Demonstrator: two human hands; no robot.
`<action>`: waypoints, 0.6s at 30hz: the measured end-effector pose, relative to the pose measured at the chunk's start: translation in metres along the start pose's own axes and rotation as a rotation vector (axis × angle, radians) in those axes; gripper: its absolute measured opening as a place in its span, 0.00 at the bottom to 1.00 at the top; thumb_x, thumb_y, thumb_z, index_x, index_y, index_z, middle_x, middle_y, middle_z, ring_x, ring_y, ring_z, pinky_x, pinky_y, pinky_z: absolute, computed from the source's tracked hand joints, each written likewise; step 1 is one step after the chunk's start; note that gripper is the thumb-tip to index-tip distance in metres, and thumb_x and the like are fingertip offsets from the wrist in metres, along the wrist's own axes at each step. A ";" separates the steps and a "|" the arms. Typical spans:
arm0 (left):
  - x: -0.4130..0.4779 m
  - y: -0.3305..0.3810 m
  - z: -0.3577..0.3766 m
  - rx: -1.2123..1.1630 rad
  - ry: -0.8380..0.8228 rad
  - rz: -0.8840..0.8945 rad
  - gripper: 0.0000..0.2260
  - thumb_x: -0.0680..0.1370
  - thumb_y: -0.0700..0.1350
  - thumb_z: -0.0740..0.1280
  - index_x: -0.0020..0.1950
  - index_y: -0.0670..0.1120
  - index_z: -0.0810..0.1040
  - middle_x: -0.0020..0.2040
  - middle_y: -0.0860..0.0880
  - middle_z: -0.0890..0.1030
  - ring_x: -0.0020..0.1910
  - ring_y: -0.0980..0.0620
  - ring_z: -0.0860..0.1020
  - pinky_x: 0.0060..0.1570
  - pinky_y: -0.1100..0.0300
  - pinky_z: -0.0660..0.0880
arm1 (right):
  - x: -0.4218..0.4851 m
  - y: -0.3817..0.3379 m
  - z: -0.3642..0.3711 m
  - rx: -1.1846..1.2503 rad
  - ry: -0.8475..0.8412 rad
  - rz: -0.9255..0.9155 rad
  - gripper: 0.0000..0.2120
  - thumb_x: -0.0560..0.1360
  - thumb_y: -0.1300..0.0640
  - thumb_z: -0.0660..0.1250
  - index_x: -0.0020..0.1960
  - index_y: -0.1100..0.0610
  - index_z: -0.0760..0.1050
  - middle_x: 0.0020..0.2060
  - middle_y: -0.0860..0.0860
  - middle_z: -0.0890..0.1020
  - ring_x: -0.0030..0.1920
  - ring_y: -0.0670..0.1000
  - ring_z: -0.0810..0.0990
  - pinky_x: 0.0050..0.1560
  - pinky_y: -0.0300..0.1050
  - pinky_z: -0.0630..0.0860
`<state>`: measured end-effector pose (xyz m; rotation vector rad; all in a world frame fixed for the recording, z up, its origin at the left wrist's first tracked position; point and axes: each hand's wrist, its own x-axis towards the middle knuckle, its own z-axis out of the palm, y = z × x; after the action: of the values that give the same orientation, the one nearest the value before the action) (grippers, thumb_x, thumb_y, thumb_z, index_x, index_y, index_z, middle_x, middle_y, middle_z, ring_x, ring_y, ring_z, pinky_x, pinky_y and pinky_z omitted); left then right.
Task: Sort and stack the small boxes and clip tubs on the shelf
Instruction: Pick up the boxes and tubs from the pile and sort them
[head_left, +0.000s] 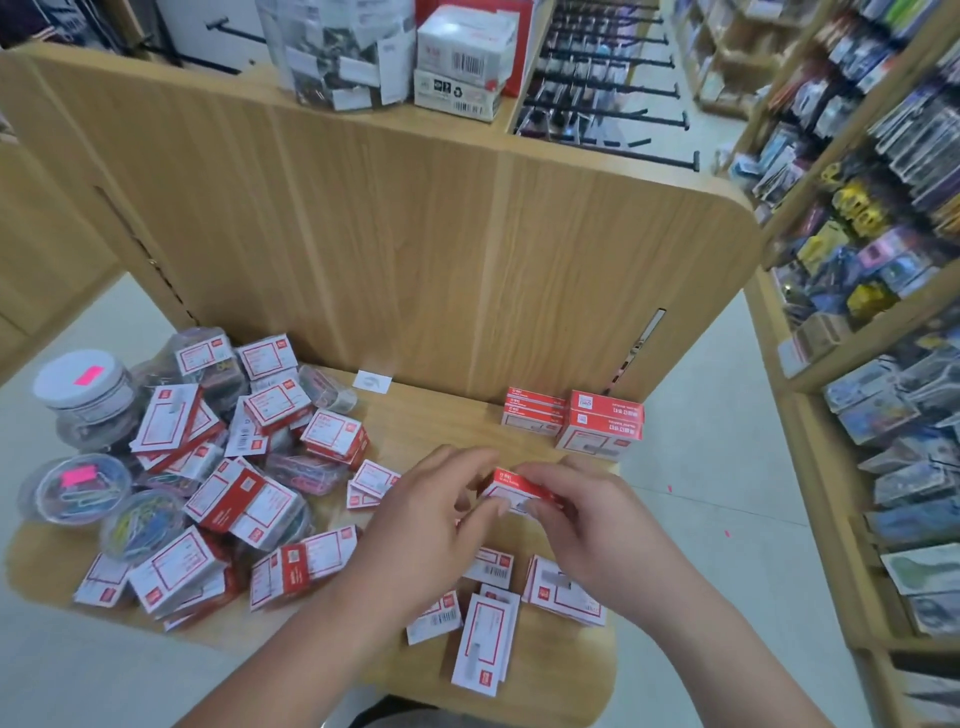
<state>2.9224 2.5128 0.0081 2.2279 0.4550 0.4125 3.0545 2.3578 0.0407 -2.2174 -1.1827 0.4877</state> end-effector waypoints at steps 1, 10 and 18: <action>0.003 -0.003 0.000 0.028 -0.008 0.014 0.13 0.79 0.53 0.71 0.63 0.59 0.78 0.48 0.61 0.77 0.45 0.59 0.77 0.43 0.58 0.77 | 0.001 0.001 0.000 -0.025 0.013 -0.017 0.13 0.81 0.55 0.67 0.61 0.41 0.79 0.43 0.40 0.76 0.44 0.42 0.76 0.45 0.41 0.75; 0.048 -0.045 0.021 0.024 -0.055 -0.126 0.04 0.76 0.49 0.74 0.49 0.57 0.84 0.35 0.54 0.79 0.36 0.55 0.76 0.39 0.54 0.77 | 0.004 0.039 0.023 0.093 0.201 0.350 0.08 0.78 0.49 0.70 0.55 0.48 0.83 0.46 0.40 0.85 0.46 0.39 0.82 0.50 0.43 0.81; 0.089 -0.047 0.046 0.050 0.011 -0.128 0.08 0.73 0.54 0.72 0.43 0.50 0.82 0.31 0.54 0.79 0.33 0.51 0.77 0.37 0.52 0.77 | 0.013 0.046 0.024 0.096 0.195 0.391 0.07 0.78 0.48 0.69 0.53 0.47 0.84 0.44 0.37 0.84 0.47 0.39 0.82 0.51 0.45 0.81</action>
<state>3.0121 2.5519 -0.0439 2.2313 0.6157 0.3494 3.0771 2.3562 -0.0079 -2.3552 -0.6139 0.4568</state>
